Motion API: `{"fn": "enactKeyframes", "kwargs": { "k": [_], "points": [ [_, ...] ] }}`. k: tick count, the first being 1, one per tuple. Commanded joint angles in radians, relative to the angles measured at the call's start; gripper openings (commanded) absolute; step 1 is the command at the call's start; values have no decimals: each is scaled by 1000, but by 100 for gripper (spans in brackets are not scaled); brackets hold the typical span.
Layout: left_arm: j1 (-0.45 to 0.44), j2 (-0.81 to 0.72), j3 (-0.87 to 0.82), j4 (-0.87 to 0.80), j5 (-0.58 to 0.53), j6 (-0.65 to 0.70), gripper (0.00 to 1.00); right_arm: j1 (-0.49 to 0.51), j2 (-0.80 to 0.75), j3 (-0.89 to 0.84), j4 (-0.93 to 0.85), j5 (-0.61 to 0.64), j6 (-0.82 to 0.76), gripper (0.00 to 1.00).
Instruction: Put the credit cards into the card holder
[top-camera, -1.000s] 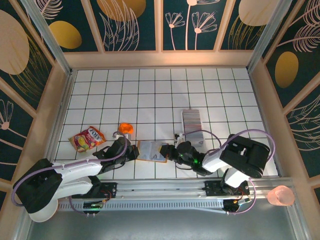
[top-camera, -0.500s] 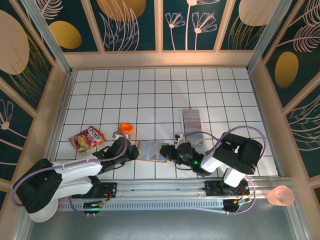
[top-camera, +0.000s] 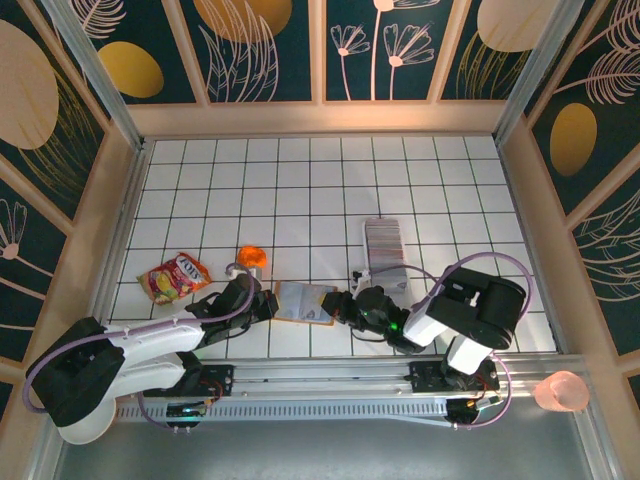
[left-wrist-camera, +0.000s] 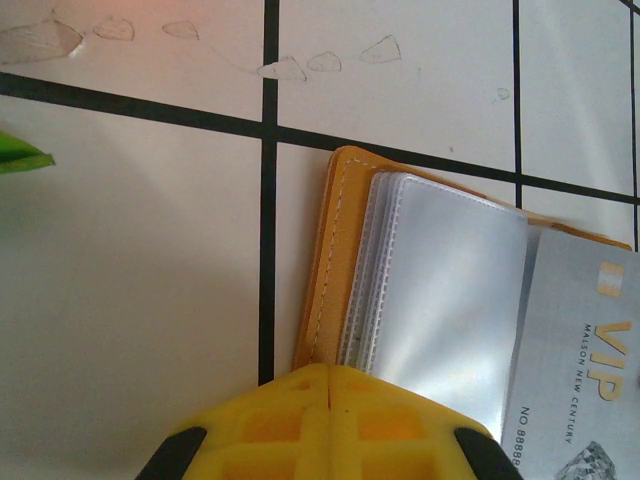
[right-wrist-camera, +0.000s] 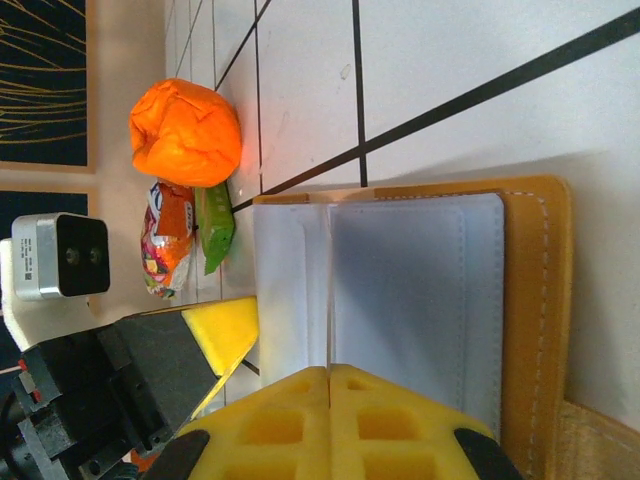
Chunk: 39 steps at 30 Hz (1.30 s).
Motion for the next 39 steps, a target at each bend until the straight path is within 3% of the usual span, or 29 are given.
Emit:
{"fn": "enactKeyframes", "kwargs": {
  "k": [1, 39],
  "points": [
    [-7, 8, -7, -83, 24, 12, 0, 7, -25, -1, 26, 38, 4, 0],
    [-7, -5, -15, -86, 25, 7, 0, 12, 2, 46, -57, 40, -21, 0]
  ]
}}
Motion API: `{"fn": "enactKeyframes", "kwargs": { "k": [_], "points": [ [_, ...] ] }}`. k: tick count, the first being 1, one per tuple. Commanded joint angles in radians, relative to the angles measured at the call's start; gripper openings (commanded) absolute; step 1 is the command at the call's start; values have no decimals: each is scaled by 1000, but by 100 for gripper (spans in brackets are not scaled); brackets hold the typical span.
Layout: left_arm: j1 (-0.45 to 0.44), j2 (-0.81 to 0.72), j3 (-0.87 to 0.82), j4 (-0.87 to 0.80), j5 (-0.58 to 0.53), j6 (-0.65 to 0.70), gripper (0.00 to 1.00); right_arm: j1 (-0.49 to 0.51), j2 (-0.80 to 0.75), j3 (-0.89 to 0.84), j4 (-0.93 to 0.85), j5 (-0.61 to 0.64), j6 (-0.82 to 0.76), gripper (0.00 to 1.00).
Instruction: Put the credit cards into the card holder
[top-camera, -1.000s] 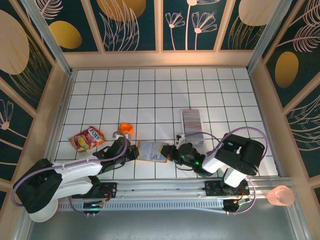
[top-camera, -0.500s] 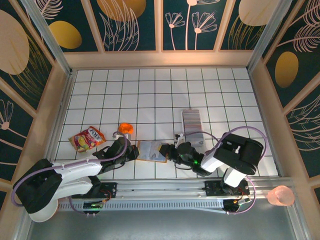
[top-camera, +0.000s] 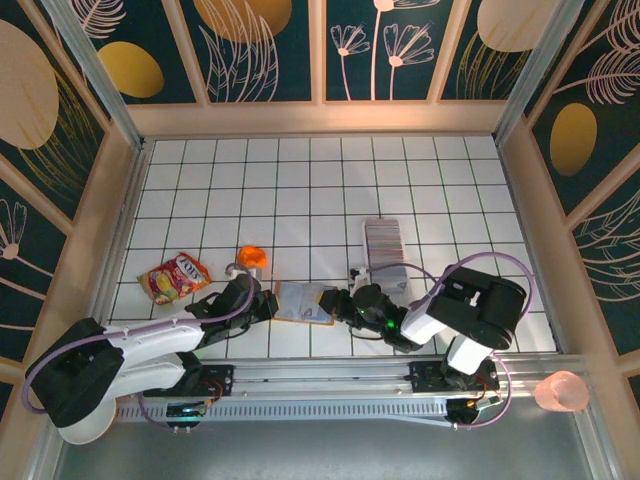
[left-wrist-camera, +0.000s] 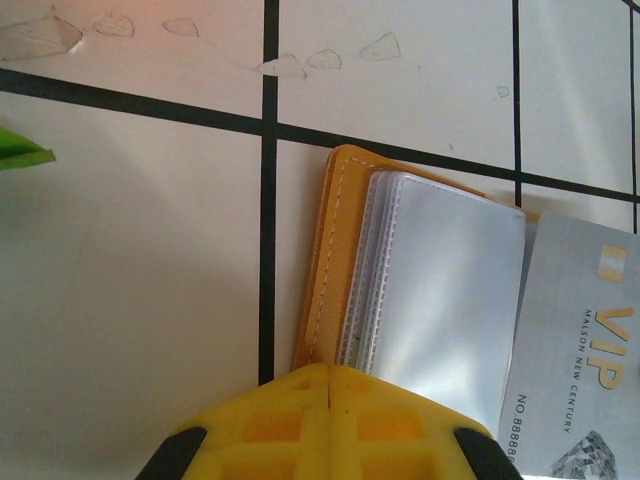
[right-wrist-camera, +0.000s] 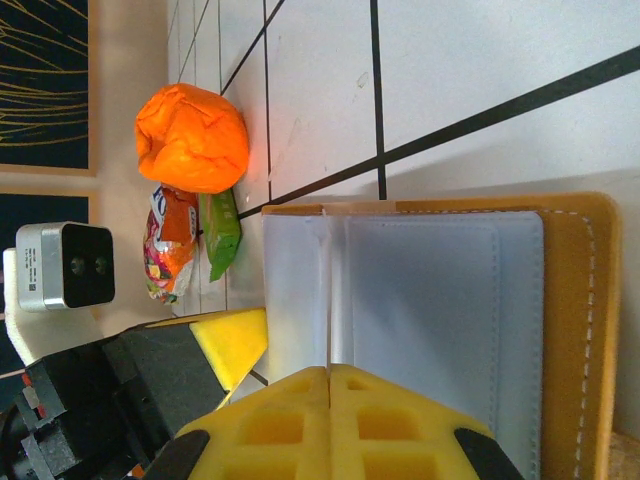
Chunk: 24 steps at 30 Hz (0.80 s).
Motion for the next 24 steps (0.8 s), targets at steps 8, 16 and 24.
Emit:
{"fn": "enactKeyframes", "kwargs": {
  "k": [8, 16, 24],
  "points": [
    [-7, 3, -14, -80, 24, 7, 0, 23, 7, 17, -20, 39, -15, 0],
    [-7, -3, -17, -83, 24, 5, 0, 31, 33, 27, -2, 35, -9, 0],
    [-7, -12, -16, -90, 23, 6, 0, 34, 54, 49, 0, 23, -9, 0]
  ]
}}
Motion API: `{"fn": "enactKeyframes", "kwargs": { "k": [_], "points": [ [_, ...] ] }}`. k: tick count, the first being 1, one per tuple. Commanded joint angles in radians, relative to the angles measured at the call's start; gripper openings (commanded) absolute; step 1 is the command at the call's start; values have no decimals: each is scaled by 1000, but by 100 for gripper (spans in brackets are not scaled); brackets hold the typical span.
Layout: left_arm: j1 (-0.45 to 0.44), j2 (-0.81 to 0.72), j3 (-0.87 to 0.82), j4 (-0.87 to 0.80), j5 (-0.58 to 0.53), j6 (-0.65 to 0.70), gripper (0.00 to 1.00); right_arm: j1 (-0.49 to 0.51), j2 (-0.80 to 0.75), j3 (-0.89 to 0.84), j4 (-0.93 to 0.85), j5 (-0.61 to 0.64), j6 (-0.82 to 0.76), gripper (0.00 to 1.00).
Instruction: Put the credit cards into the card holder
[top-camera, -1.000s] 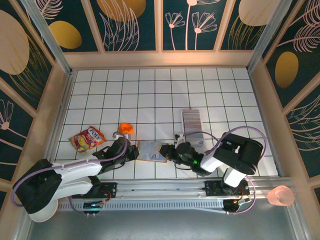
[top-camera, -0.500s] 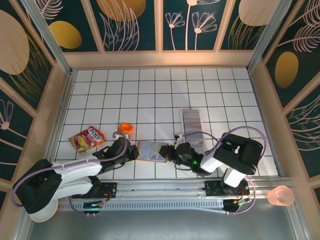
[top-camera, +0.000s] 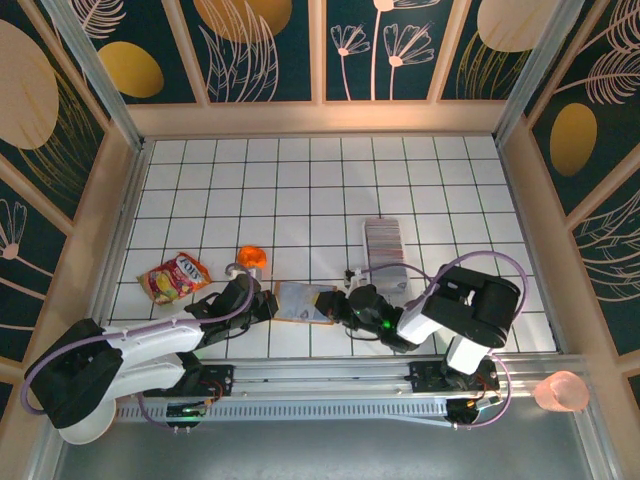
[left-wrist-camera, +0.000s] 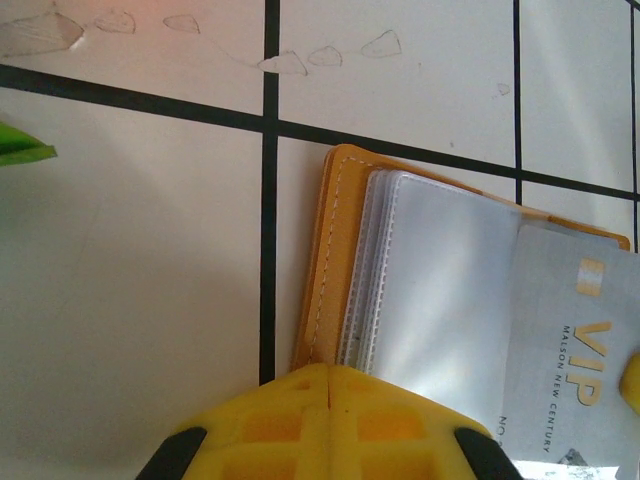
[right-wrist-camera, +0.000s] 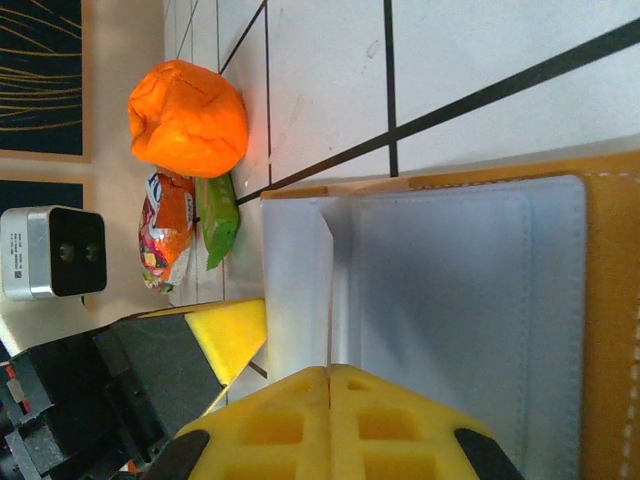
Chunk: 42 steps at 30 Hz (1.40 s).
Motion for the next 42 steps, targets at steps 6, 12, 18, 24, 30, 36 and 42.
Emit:
{"fn": "enactKeyframes", "kwargs": {
  "k": [6, 12, 18, 24, 30, 36, 42],
  "points": [
    [-7, -7, -15, -81, 21, 5, 0, 14, 29, 34, -16, 13, -14, 0],
    [-7, -11, -16, -85, 20, 6, 0, 20, 26, 51, -47, -12, -34, 0],
    [-7, -7, -20, -78, 17, 4, 0, 22, -13, 38, -104, -42, -47, 0],
    [-7, 0, -22, -73, 23, 2, 0, 22, -5, 65, -125, -47, -62, 0],
    [-7, -8, -24, -75, 25, 1, 0, 18, 29, 114, -130, -48, -58, 0],
    [-7, -17, -30, -75, 26, -3, 0, 18, 42, 150, -178, -35, -51, 0],
    [-7, -37, -39, -71, 31, -10, 0, 17, 49, 204, -271, -49, -85, 0]
  ]
}}
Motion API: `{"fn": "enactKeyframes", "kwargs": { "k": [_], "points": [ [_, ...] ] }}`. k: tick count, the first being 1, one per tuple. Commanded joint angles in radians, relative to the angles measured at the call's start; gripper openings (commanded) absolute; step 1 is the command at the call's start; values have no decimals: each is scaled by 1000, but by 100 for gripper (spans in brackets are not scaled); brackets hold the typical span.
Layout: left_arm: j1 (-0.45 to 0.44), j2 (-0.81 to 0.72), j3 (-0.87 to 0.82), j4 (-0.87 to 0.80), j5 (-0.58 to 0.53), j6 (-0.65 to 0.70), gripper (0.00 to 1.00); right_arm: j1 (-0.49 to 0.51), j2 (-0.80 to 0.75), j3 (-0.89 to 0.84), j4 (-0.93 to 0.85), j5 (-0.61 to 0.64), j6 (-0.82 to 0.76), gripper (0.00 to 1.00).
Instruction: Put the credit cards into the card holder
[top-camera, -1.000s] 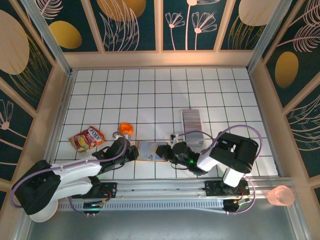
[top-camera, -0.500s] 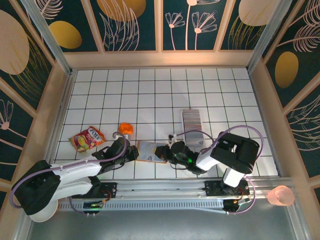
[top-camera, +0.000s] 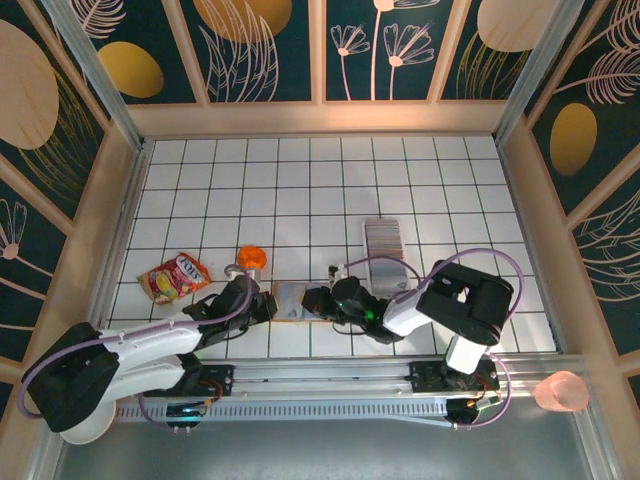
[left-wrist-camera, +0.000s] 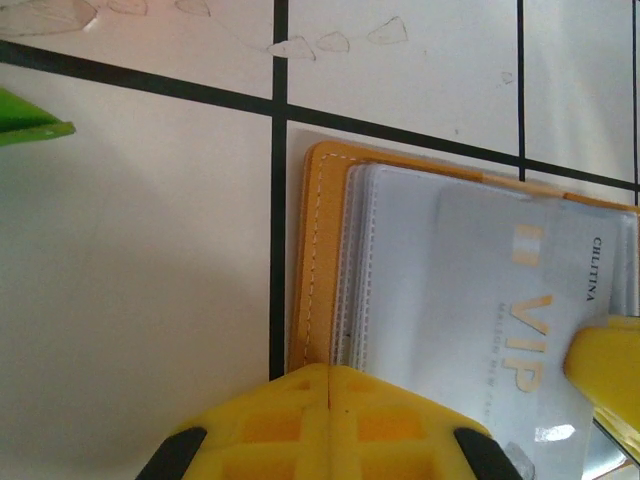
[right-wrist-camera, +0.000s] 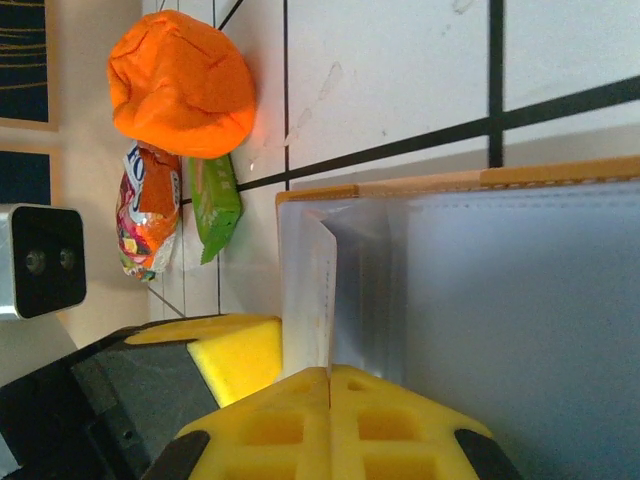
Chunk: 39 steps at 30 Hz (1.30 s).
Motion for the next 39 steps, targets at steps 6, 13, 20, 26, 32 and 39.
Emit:
{"fn": "enactKeyframes", "kwargs": {
  "k": [6, 13, 20, 26, 32, 39],
  "points": [
    [-7, -8, -27, -43, 31, -15, 0, 8, 16, 128, -227, -32, -110, 0],
    [-7, 11, -29, -17, 41, -15, 0, 9, -6, 212, -458, -18, -174, 16],
    [-7, 17, -29, -25, 32, -11, 0, 11, -110, 251, -678, 67, -200, 45],
    [-7, 18, -24, -24, 31, -8, 0, 36, -177, 264, -842, 129, -178, 48],
    [-7, 30, -18, -23, 32, -3, 0, 52, -190, 266, -939, 162, -142, 48],
    [-7, 35, -16, -20, 34, -1, 0, 60, -146, 289, -966, 163, -140, 48]
  ]
}}
